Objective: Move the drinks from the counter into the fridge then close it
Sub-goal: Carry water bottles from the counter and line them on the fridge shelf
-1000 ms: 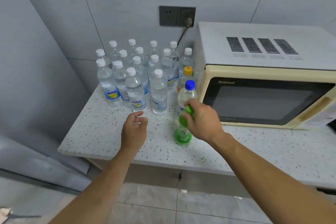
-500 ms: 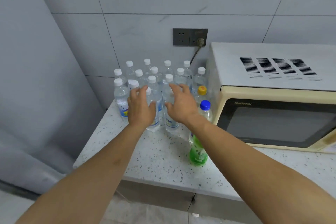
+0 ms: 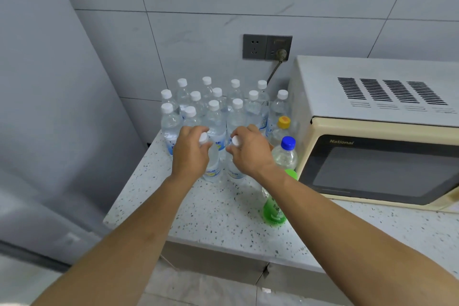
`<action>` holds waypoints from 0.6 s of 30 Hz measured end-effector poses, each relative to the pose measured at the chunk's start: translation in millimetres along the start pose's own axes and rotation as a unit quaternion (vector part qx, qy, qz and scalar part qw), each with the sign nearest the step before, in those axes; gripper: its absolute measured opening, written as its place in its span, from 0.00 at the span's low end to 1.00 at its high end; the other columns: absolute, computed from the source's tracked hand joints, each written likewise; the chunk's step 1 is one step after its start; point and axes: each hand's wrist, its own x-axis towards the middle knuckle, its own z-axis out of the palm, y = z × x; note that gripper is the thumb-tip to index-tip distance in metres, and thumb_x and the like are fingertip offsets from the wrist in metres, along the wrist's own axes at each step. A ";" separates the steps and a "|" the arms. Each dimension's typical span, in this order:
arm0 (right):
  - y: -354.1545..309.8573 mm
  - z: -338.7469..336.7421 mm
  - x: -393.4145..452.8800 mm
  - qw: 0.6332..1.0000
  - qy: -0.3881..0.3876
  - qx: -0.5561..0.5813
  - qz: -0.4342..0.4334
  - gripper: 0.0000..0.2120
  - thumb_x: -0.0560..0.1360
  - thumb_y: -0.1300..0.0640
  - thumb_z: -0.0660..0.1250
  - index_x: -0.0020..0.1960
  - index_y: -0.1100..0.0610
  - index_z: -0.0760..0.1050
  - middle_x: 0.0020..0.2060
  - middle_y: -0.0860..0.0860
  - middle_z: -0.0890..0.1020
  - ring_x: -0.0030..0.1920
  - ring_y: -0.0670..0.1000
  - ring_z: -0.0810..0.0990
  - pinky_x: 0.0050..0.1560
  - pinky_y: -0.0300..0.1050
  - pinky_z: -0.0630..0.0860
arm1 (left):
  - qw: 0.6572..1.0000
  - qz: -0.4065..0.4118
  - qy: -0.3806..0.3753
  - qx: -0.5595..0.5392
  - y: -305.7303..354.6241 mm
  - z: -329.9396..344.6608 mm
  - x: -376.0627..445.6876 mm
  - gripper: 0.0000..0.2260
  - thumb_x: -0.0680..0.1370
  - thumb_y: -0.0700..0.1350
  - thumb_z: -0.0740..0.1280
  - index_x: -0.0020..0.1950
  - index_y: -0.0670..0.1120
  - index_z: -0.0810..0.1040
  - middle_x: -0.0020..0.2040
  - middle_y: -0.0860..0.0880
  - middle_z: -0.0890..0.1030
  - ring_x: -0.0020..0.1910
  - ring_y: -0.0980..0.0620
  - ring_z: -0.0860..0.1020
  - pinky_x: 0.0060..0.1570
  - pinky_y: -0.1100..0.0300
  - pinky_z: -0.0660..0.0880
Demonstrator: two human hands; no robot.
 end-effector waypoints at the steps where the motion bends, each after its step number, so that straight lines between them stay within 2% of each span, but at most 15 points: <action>1: 0.8 0.1 -3.4 1.000 0.005 0.013 -0.004 0.12 0.76 0.55 0.71 0.57 0.58 0.76 0.56 0.54 0.74 0.47 0.54 0.76 0.42 0.39 0.62 | 1.000 -0.001 0.009 -0.009 -2.6 -3.4 -5.5 0.15 0.77 0.41 0.71 0.64 0.47 0.77 0.59 0.46 0.75 0.50 0.47 0.78 0.49 0.61 0.68; 4: 3.5 -0.1 -14.1 0.998 0.012 0.051 -0.018 0.12 0.75 0.56 0.72 0.56 0.59 0.77 0.52 0.55 0.76 0.51 0.55 0.76 0.43 0.37 0.61 | 0.999 -0.002 0.026 -0.027 -10.7 -13.4 -22.3 0.16 0.76 0.42 0.72 0.63 0.48 0.79 0.57 0.48 0.76 0.44 0.50 0.76 0.50 0.56 0.74; 6: 4.0 2.4 -21.9 0.997 0.006 0.069 -0.033 0.13 0.73 0.56 0.74 0.56 0.59 0.78 0.50 0.55 0.77 0.51 0.55 0.76 0.46 0.40 0.65 | 0.999 0.005 0.031 -0.039 -16.2 -17.6 -34.3 0.16 0.76 0.42 0.72 0.63 0.48 0.79 0.56 0.50 0.77 0.44 0.50 0.76 0.49 0.54 0.76; 9: 6.3 8.7 -30.9 0.992 0.024 0.105 -0.060 0.15 0.72 0.56 0.76 0.57 0.59 0.80 0.50 0.56 0.81 0.52 0.56 0.77 0.55 0.47 0.72 | 0.997 0.028 0.041 -0.054 -24.8 -15.9 -48.8 0.17 0.75 0.43 0.72 0.64 0.50 0.77 0.55 0.56 0.76 0.50 0.54 0.74 0.49 0.61 0.74; 11: 10.9 14.9 -34.7 0.989 0.040 0.134 -0.057 0.19 0.71 0.55 0.76 0.59 0.58 0.79 0.53 0.54 0.81 0.55 0.56 0.77 0.59 0.51 0.72 | 0.996 0.008 0.021 -0.092 -32.8 -8.0 -56.5 0.19 0.76 0.47 0.71 0.66 0.53 0.74 0.57 0.61 0.75 0.54 0.61 0.73 0.51 0.67 0.70; 13: 19.1 23.7 -38.4 0.985 0.022 0.169 -0.018 0.26 0.70 0.53 0.78 0.64 0.56 0.75 0.58 0.52 0.80 0.59 0.53 0.76 0.62 0.50 0.73 | 0.985 -0.051 -0.020 -0.162 -40.8 1.6 -63.6 0.21 0.76 0.51 0.71 0.67 0.54 0.71 0.59 0.62 0.75 0.55 0.66 0.74 0.53 0.67 0.71; 15: 28.5 35.0 -44.6 0.974 -0.017 0.221 0.052 0.32 0.68 0.52 0.79 0.68 0.52 0.70 0.60 0.51 0.78 0.60 0.51 0.77 0.61 0.48 0.75 | 0.968 -0.095 -0.057 -0.226 -49.2 10.0 -67.5 0.25 0.72 0.55 0.72 0.67 0.57 0.70 0.59 0.62 0.77 0.56 0.65 0.76 0.54 0.64 0.75; 18: 43.4 58.7 -53.7 0.962 -0.045 0.243 0.116 0.33 0.66 0.53 0.80 0.65 0.46 0.68 0.58 0.46 0.78 0.59 0.47 0.77 0.55 0.40 0.75 | 0.955 -0.136 -0.092 -0.245 -65.5 20.6 -67.8 0.32 0.64 0.58 0.76 0.66 0.62 0.68 0.58 0.63 0.78 0.57 0.62 0.77 0.52 0.64 0.76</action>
